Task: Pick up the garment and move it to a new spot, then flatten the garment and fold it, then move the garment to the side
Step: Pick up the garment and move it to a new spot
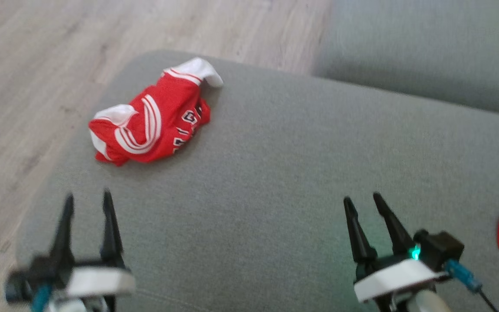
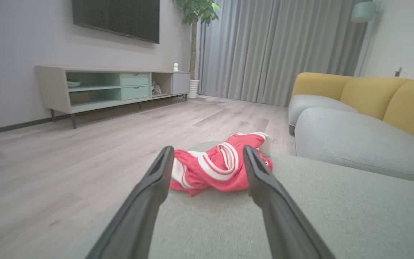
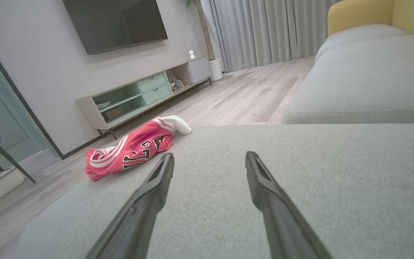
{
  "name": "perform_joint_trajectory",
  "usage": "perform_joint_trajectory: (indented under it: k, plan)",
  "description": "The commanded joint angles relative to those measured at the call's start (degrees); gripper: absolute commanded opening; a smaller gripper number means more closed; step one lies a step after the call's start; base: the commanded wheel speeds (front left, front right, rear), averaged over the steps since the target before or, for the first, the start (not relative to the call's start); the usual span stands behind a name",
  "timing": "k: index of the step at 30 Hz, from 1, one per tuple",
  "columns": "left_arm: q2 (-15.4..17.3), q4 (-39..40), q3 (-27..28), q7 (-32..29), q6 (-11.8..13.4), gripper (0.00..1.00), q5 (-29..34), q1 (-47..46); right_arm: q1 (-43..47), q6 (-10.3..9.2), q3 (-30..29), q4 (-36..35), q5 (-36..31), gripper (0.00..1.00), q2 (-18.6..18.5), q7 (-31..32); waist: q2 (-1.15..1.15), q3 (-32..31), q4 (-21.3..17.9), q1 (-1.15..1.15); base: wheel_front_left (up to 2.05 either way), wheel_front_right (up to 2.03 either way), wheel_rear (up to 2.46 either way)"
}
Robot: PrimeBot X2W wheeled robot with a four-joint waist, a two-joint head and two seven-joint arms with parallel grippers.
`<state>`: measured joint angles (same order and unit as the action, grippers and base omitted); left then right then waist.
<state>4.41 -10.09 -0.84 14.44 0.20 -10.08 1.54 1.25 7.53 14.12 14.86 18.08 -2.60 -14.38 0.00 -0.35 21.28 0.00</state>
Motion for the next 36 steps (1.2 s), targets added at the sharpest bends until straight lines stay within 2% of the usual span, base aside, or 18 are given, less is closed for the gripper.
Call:
perform_joint_trajectory:
  k: [1, 6, 10, 13, 17, 18, 22, 25, 36]
  plan:
    - [2.2, 2.0, 2.0, -0.1, -0.7, 1.0, 0.5, -6.9, -4.0, -0.04, 1.0, -2.3, -0.9, 1.0, -0.3, -0.6, 0.0, 2.8, -1.7, 0.0, 0.0, 0.0, 0.0]
    - [9.3, -0.2, 0.5, -8.5, -4.5, 1.0, 2.1, -20.4, -6.9, -0.04, 0.0, -3.3, -3.0, 1.0, -0.3, -0.6, 0.0, 8.4, -4.3, 0.0, 0.0, 0.0, 0.0]
    - [15.4, -4.9, -3.8, -17.7, -7.1, 1.0, 1.9, -32.1, -9.1, -0.04, -0.6, -4.2, -4.3, 1.0, -0.3, -0.6, 0.0, 12.5, -6.5, 0.0, 0.0, 0.0, 0.0]
    - [18.8, -9.5, -9.4, -23.2, -7.6, 1.0, -0.2, -39.0, -10.5, -0.04, -0.9, -4.9, -4.9, 1.0, -0.3, -0.6, 0.0, 14.9, -8.1, 0.0, 0.0, 0.0, 0.0]
    - [23.6, -14.2, -19.9, -28.7, -7.7, 1.0, -6.1, -45.8, -11.6, -0.04, -1.4, -5.1, -5.1, 1.0, -0.3, -0.6, 0.0, 17.3, -10.0, 0.0, 0.0, 0.0, 0.0]
    - [23.6, -14.2, -19.9, -28.7, -7.7, 1.0, -6.1, -45.8, -11.6, -0.04, -1.4, -5.1, -5.1, 1.0, -0.3, -0.6, 0.0, 17.3, -10.0, 0.0, 0.0, 0.0, 0.0]
    - [26.9, -18.2, -28.0, -32.3, -7.7, 1.0, -10.7, -50.7, -12.6, -0.04, -1.5, -5.5, -5.5, 1.0, -0.3, -0.6, 0.0, 19.4, -11.3, 0.0, 0.0, 0.0, 0.0]
    - [28.6, -21.7, -32.3, -33.1, -7.7, 1.0, -10.9, -53.7, -12.9, -0.04, -2.0, -5.8, -5.6, 1.0, -0.3, -0.6, 0.0, 20.4, -11.9, 0.0, 0.0, 0.0, 0.0]
    - [25.6, -36.2, -33.9, -30.9, -7.2, 1.0, -10.1, -58.9, -13.6, -0.04, -2.2, -6.7, -6.4, 1.0, -0.3, -0.6, 0.0, 22.7, -14.3, 0.0, 0.0, 0.0, 0.0]
